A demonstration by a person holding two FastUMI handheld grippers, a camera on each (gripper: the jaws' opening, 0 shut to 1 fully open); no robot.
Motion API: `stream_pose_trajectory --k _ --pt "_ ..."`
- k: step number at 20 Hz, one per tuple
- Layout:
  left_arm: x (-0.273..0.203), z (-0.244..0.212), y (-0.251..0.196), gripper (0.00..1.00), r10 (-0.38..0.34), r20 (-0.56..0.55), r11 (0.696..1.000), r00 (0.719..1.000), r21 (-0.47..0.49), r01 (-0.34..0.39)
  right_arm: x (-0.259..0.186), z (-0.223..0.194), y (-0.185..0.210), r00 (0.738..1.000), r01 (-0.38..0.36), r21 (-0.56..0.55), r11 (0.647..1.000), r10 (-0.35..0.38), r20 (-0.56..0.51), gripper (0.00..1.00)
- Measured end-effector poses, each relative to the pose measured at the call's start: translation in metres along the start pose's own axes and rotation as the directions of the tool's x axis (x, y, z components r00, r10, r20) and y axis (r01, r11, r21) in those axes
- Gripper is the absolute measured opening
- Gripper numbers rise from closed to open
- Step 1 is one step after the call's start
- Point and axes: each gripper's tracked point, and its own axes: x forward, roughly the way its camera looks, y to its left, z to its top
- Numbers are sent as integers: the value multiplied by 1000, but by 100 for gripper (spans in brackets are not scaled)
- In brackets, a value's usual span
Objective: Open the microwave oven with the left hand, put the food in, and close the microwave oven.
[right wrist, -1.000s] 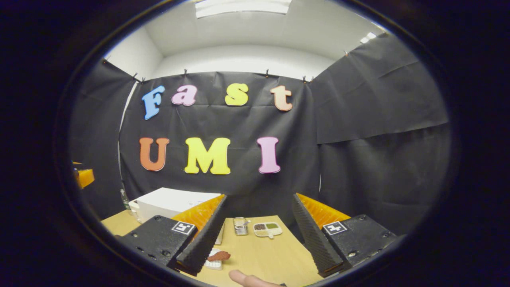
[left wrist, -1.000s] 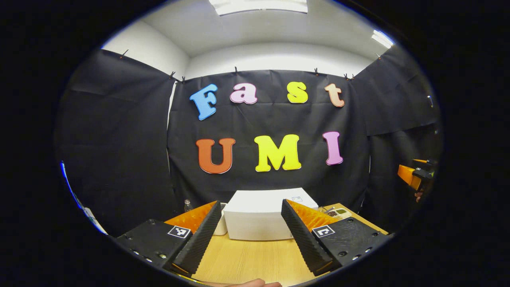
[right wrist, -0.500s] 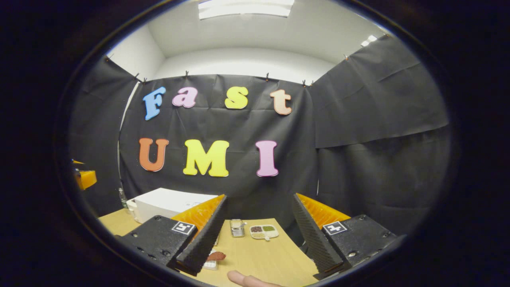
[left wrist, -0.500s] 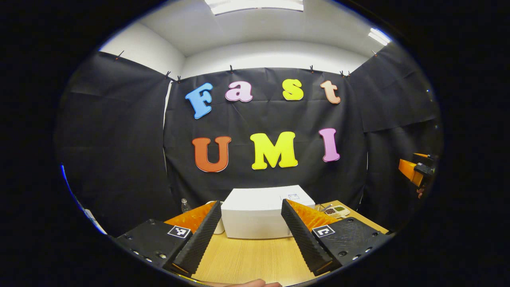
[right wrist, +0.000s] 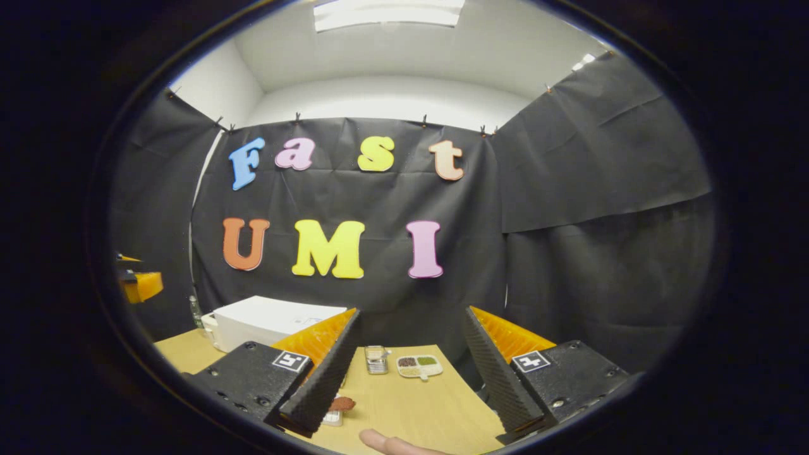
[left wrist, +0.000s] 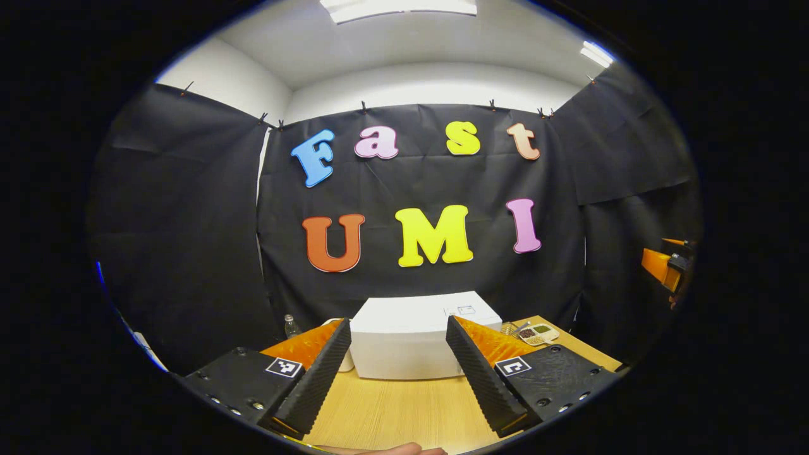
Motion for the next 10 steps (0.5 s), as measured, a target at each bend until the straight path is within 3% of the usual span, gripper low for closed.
stream_pose_trajectory --k 2,3,4,5,7,10 --pt "18 -17 -14 95 -8 -17 1000 1000 0 8 3 -9 -1 1000 -18 11 1000 18 -10 100" --pt "27 -28 -21 95 -11 -36 1000 999 -1 11 5 -13 -4 1000 -20 12 1000 20 -16 95" --pt "38 -40 -32 95 -25 -59 1000 998 -1 25 7 -17 -9 1000 -19 12 1000 19 -18 100" --pt "49 -52 -41 95 -35 -84 999 996 1 35 8 -16 -13 1000 -17 15 1000 17 -11 95" --pt "72 -73 -53 95 -37 -121 999 992 0 37 12 -15 -24 1000 -1 7 1000 1 6 100" --pt "108 -107 -79 95 -89 -146 995 985 -62 80 18 -21 -38 1000 24 6 1000 -24 20 95"
